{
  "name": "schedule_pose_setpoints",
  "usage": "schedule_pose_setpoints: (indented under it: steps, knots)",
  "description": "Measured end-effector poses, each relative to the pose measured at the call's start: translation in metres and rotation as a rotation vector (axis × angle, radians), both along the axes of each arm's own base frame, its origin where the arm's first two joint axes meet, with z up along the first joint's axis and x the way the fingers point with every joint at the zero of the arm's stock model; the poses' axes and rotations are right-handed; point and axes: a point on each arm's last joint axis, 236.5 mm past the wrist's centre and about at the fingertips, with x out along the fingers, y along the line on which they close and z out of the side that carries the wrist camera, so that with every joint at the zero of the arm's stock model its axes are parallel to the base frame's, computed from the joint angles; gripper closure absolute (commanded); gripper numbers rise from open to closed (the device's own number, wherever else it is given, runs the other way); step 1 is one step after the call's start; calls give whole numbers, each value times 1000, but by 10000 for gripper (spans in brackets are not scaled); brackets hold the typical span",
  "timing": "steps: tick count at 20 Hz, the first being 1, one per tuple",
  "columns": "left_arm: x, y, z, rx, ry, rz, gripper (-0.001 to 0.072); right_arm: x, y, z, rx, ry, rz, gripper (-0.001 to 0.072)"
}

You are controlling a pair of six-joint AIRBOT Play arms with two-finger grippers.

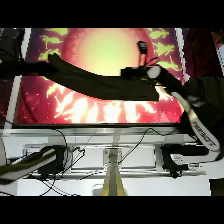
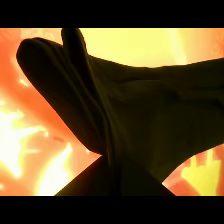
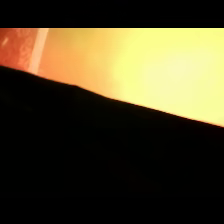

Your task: Fold the clothes and pants, and hang the long-sleeved shirts on hangers.

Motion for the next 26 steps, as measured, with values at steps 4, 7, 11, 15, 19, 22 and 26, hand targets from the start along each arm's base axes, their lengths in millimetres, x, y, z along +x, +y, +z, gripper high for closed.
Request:
schedule_pose_setpoints:
  steps: [4,7,11,15,19,22,26]
  knots:
    - [-16,3,40,58,-84,25,699,-39,116,-25,65,106,148,699]
    - [-23,-3,48,62,-97,12,698,-70,183,-30,95,123,250,699]
    - [-25,-35,59,22,-127,-46,698,-75,207,-27,92,100,297,699]
    - [-18,-94,67,-70,-169,-135,698,-28,146,-20,9,98,263,699]
    - [-16,-189,59,-228,-153,-250,698,33,15,11,-110,103,141,699]
    - [-27,-283,41,-380,-93,-303,697,60,-93,47,-155,106,-4,698]
    - [-45,-378,-6,-450,-40,-264,11,67,-208,78,-184,120,-184,627]
